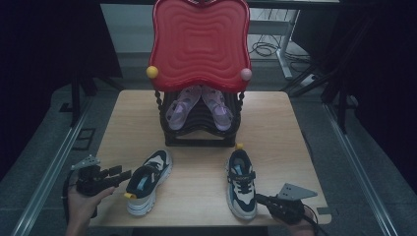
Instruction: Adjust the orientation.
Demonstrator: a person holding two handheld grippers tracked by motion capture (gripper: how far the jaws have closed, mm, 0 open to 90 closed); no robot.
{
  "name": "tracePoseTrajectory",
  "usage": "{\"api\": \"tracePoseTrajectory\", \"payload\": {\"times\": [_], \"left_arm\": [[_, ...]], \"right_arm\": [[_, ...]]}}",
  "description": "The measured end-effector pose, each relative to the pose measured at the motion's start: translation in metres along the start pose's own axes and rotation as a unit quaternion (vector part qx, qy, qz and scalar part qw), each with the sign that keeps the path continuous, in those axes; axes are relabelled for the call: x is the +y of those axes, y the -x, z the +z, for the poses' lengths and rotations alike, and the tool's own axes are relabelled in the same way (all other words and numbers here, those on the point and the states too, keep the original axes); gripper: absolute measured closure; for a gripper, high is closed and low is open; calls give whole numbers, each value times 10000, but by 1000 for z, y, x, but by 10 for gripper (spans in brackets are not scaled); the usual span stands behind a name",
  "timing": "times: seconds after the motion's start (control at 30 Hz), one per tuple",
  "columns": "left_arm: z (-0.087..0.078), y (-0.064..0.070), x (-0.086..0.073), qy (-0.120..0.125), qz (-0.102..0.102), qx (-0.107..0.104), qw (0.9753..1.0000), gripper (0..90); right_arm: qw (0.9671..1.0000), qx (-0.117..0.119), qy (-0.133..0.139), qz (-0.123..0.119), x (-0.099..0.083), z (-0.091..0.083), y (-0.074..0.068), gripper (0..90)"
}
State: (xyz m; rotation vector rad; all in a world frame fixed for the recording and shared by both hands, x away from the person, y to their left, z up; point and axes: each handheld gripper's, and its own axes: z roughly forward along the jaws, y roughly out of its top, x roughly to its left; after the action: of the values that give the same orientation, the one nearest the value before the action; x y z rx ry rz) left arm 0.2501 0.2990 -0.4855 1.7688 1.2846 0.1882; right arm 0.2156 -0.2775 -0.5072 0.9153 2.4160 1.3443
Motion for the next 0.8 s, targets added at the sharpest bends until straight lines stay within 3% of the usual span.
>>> {"api": "tracePoseTrajectory", "payload": {"times": [0.8], "left_arm": [[1, -1, -1, -15, -8, -3, 10000, 438]], "right_arm": [[9991, 327, 25, -282, 8, 20, -24, 900]]}}
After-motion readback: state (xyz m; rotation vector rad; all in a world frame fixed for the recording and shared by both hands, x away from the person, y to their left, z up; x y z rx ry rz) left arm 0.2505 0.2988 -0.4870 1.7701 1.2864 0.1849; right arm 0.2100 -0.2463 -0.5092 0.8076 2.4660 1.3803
